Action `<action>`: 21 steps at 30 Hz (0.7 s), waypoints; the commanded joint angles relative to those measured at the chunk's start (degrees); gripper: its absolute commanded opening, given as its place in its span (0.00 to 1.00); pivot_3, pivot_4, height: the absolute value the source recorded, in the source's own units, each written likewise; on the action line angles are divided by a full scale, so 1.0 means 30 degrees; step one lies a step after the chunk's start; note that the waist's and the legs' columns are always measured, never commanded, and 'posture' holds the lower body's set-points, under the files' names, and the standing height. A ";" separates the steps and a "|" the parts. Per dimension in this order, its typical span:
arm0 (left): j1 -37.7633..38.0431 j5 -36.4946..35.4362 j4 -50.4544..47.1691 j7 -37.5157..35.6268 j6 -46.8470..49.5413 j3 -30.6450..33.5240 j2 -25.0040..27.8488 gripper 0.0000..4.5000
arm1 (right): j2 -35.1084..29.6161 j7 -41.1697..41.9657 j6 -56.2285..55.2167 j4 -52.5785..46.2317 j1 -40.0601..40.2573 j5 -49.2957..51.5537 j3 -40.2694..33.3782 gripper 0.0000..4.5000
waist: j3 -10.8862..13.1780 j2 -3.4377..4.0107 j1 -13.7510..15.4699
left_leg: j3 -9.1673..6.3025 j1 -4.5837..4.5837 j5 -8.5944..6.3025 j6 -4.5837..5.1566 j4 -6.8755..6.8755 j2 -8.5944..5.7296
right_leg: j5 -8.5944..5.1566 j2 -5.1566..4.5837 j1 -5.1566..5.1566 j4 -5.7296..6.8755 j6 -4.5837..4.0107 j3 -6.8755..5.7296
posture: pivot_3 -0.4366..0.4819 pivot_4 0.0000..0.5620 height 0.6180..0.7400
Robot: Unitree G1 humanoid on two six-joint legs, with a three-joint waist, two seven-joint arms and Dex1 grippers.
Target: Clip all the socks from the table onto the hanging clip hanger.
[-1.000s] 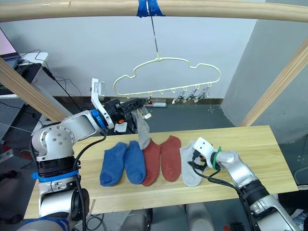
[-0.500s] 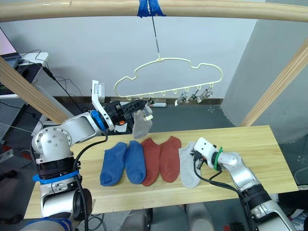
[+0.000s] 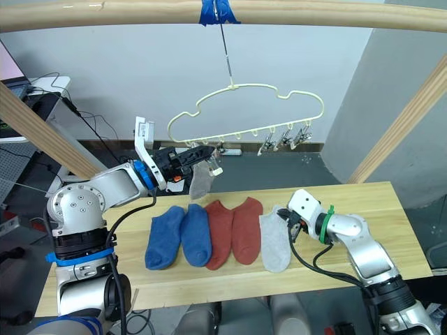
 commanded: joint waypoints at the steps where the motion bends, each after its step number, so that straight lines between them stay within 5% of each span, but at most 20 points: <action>1: 0.0335 0.0168 0.0253 -0.0055 0.0354 -0.0282 0.0387 0.00 | -0.0034 0.0152 -0.0167 0.1756 -0.0531 -0.1032 0.0942 0.26 | 0.0000 0.0000 0.0032 | 0.0006 0.0000 0.0000 0.0000 0.0002 -0.0008 | 0.0006 -0.0006 0.0000 -0.0001 -0.0007 0.0008 | 0.32 0.46 1.00; 11: 0.0744 -0.0136 -0.0360 -0.0006 0.0532 -0.0275 0.0585 0.00 | 0.1026 -0.0013 -0.0467 0.5119 -0.2306 -0.2103 0.1625 0.99 | 0.0000 0.0000 0.0068 | 0.0017 -0.0009 -0.0001 0.0000 -0.0001 -0.0008 | 0.0038 -0.0009 -0.0007 -0.0015 -0.0052 0.0013 | 0.35 0.45 1.00; 21: 0.0935 -0.0430 -0.0639 0.0174 0.0403 -0.0372 0.0667 0.00 | 0.2221 -0.0938 -0.1758 0.7884 -0.2788 -0.3329 0.1785 0.96 | -0.0001 0.0002 0.0221 | 0.0011 0.0000 -0.0001 -0.0001 -0.0003 -0.0001 | 0.0050 -0.0005 -0.0007 -0.0010 -0.0068 0.0007 | 0.36 0.44 1.00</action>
